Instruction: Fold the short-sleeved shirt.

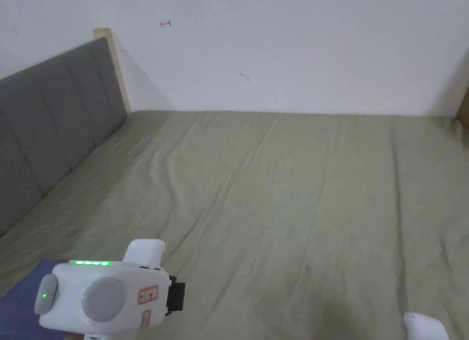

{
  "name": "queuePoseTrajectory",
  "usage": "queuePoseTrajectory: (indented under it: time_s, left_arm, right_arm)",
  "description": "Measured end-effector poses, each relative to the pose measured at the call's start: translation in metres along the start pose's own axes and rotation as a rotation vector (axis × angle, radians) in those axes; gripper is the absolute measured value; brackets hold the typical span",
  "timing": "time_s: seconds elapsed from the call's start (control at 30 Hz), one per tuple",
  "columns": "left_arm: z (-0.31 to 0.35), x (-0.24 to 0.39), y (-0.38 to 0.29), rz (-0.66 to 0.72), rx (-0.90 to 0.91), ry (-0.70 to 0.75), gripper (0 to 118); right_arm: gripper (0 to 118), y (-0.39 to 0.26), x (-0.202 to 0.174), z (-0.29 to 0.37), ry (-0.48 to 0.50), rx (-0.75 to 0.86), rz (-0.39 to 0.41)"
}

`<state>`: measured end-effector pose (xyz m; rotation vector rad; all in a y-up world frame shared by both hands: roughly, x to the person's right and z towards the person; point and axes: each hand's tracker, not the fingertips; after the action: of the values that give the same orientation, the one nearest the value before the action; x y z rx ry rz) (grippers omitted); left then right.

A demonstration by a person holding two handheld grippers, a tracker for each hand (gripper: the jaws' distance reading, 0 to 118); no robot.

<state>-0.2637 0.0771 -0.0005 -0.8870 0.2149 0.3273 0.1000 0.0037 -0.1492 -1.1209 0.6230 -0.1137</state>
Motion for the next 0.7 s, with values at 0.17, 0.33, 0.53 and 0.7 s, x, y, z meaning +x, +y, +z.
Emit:
queuePoseTrajectory:
  time_s: [0.17,0.33,0.53,0.7]
  left_arm:
    - [0.013,0.064,-0.003,-0.125,0.124,0.109,0]
    - [0.044,0.116,0.001,-0.179,0.345,0.158,0]
    - [0.080,0.157,0.011,-0.248,0.540,0.180,0]
    - [0.095,0.169,0.012,-0.175,0.655,0.216,0]
  right_arm:
    - [0,0.008,-0.010,0.039,-0.076,0.172,0.063]
    - [0,0.025,-0.036,0.086,-0.224,0.401,0.187]
    - [0,0.032,-0.072,0.139,-0.389,0.705,0.294]
    - [0,0.036,-0.096,0.167,-0.401,0.832,0.268]
